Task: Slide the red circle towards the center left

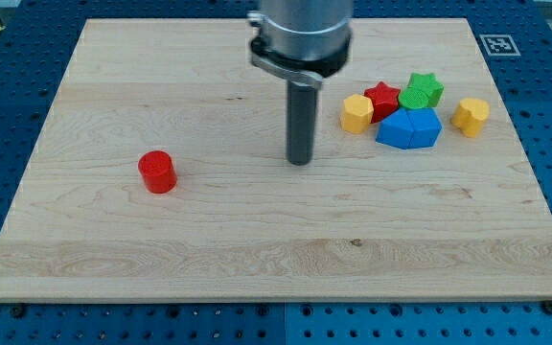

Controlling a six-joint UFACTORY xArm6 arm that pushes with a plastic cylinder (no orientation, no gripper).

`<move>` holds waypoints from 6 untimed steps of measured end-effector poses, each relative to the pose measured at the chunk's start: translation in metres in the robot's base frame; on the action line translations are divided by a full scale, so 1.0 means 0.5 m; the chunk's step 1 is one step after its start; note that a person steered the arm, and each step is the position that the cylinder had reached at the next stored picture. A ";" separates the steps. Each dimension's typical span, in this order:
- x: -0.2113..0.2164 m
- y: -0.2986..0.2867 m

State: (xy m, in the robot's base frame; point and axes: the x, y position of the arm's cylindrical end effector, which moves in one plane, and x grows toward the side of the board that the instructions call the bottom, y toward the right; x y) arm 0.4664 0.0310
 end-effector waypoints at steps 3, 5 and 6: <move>0.062 -0.332; 0.062 -0.370; 0.062 -0.353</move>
